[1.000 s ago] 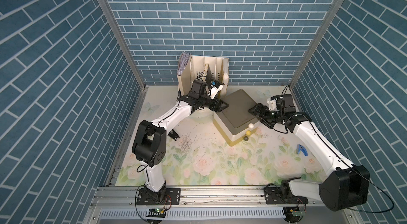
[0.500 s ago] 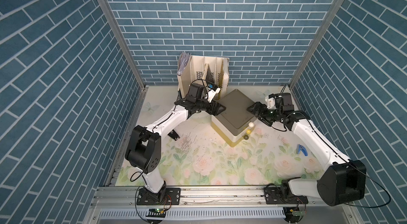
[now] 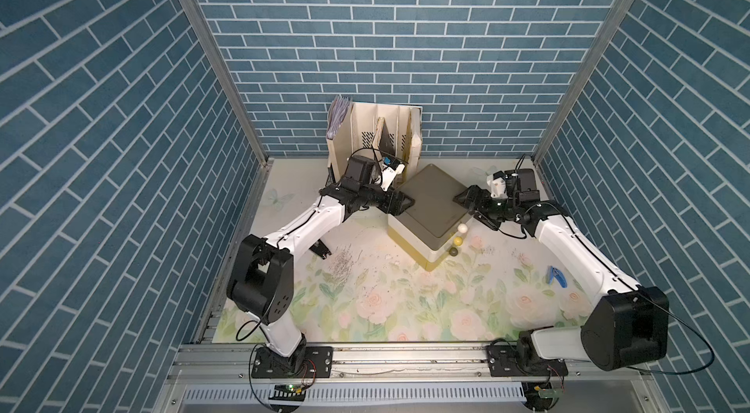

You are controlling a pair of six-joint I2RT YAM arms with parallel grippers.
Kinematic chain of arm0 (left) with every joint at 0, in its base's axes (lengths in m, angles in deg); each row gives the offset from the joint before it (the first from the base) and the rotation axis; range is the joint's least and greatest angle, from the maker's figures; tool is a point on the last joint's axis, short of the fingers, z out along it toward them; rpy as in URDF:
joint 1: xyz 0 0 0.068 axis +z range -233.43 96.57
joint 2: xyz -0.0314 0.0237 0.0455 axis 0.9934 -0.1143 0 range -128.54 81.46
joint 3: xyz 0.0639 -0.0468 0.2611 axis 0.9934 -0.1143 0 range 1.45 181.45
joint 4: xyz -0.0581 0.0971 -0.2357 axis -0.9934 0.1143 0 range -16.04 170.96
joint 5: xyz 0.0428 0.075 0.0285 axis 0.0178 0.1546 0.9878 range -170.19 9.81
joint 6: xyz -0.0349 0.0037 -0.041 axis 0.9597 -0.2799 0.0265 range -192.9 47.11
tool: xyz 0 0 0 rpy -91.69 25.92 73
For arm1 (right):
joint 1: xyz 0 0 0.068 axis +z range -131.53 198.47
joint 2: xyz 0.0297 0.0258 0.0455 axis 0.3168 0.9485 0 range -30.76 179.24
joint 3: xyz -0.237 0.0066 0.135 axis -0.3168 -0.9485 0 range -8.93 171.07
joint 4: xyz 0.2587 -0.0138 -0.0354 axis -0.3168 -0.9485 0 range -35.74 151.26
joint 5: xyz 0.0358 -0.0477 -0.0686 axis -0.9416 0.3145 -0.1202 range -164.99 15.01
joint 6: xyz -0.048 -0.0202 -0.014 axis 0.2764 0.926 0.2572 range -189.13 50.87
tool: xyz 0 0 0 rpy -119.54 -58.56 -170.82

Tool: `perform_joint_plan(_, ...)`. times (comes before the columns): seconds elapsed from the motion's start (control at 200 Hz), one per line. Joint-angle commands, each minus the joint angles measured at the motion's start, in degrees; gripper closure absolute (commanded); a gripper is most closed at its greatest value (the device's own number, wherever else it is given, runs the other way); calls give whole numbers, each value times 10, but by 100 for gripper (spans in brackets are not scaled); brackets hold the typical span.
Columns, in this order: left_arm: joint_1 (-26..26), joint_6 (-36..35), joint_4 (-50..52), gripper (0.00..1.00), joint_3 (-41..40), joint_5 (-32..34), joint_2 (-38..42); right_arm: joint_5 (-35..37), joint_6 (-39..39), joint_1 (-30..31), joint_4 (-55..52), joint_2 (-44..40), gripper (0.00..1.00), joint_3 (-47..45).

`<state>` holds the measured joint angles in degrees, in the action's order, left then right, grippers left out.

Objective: Take the keys out of the drawer
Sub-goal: Adjust the storage box at the center of the board.

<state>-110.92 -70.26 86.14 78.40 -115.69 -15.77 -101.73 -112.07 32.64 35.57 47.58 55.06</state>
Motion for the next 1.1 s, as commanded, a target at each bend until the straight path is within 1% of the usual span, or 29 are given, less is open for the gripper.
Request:
perform_joint_plan(0.0,-23,1,59,14,-9,-31,12,-34,45,9,95,2,0,32)
perform_joint_plan(0.11,-13,5,59,12,3,-17,15,-29,52,5,88,-3,0,32)
perform_joint_plan(0.17,-8,5,60,9,11,-13,19,-28,54,1,85,-6,0,32)
perform_joint_plan(0.235,0,5,61,6,19,-7,22,-29,54,-7,82,-11,0,29)
perform_joint_plan(0.245,1,5,61,2,20,-6,22,-30,54,-8,82,-12,0,29)
perform_joint_plan(0.26,3,5,62,0,22,-5,23,-31,54,-11,82,-14,0,28)
perform_joint_plan(0.38,32,20,52,0,25,0,40,-39,54,-38,82,-34,0,25)
perform_joint_plan(0.515,69,35,29,0,17,18,77,-61,57,-75,79,-57,0,21)
perform_joint_plan(0.59,87,50,29,0,17,38,98,-63,70,-90,80,-74,0,14)
perform_joint_plan(0.64,103,74,31,0,17,43,107,-62,88,-95,84,-90,0,3)
perform_joint_plan(0.675,115,97,35,0,17,34,110,-60,102,-98,88,-104,0,-8)
perform_joint_plan(0.725,133,125,41,0,20,2,107,-55,118,-105,87,-122,0,-22)
perform_joint_plan(0.78,145,138,56,0,21,-25,102,-62,129,-112,78,-136,0,-32)
perform_joint_plan(0.845,144,134,60,0,11,-41,106,-91,139,-117,58,-139,0,-37)
perform_joint_plan(0.93,144,147,39,0,-17,-57,122,-125,146,-125,20,-134,0,-36)
perform_joint_plan(1.045,142,177,12,0,-45,-74,144,-156,138,-128,44,-165,2,-72)
perform_joint_plan(1.095,142,188,12,0,-48,-79,149,-157,132,-128,56,-187,2,-88)
